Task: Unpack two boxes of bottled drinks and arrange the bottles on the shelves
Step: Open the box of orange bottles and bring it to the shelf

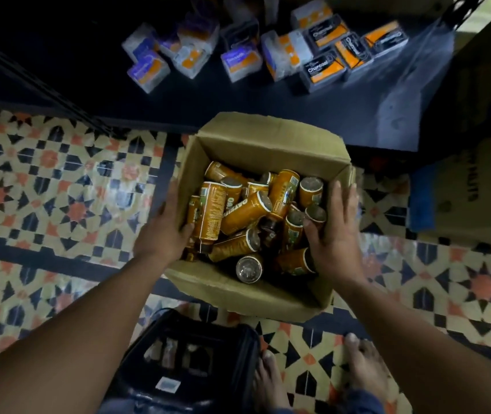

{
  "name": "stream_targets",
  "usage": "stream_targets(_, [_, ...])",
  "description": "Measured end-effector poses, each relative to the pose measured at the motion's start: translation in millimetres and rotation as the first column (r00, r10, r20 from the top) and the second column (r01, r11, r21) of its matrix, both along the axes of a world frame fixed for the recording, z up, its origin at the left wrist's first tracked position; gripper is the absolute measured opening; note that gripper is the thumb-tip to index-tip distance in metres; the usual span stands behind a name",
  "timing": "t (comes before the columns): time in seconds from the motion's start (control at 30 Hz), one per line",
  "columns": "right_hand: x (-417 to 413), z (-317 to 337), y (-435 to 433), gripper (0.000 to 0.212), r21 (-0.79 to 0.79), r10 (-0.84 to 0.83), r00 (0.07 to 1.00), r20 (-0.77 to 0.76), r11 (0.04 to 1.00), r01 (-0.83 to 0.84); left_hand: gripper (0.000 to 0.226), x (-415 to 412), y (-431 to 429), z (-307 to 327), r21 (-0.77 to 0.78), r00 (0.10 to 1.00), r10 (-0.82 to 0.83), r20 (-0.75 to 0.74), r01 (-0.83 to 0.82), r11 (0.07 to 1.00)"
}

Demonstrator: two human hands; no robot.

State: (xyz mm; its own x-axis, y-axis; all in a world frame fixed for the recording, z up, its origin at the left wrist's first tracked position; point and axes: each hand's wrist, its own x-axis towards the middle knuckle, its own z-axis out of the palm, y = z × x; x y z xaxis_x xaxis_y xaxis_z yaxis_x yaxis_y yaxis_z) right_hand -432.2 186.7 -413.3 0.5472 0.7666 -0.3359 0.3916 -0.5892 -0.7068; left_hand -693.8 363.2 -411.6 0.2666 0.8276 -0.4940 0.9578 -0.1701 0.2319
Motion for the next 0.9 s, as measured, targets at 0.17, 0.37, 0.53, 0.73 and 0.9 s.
stream_targets(0.17, [-9, -8, 11, 0.085, 0.014, -0.127, 0.991, -0.048, 0.992, 0.128, 0.106, -14, 9, -7, 0.054, 0.998, -0.066, -0.003, 0.066, 0.996])
stream_targets(0.37, [-2, -6, 35, 0.088, -0.005, -0.049, 0.998, -0.049, 0.999, 0.049, 0.094, -26, 11, -7, 0.122, 0.998, -0.046, 0.047, 0.040, 0.992])
stream_targets(0.53, [-2, -15, 66, 0.087, 0.002, 0.007, 0.999, -0.034, 1.000, -0.007, 0.093, -40, 34, -13, 0.182, 0.998, -0.028, 0.060, 0.017, 0.983])
stream_targets(0.73, [-5, -20, 66, 0.091, -0.045, 0.019, 0.995, -0.093, 0.999, -0.024, 0.100, -38, 48, -12, 0.097, 1.000, 0.018, -0.025, -0.015, 0.995])
stream_targets(0.9, [-3, -12, 41, 0.082, -0.011, 0.051, 0.981, -0.186, 0.998, -0.054, 0.108, -50, 32, -8, -0.011, 0.999, 0.002, 0.043, -0.002, 1.000])
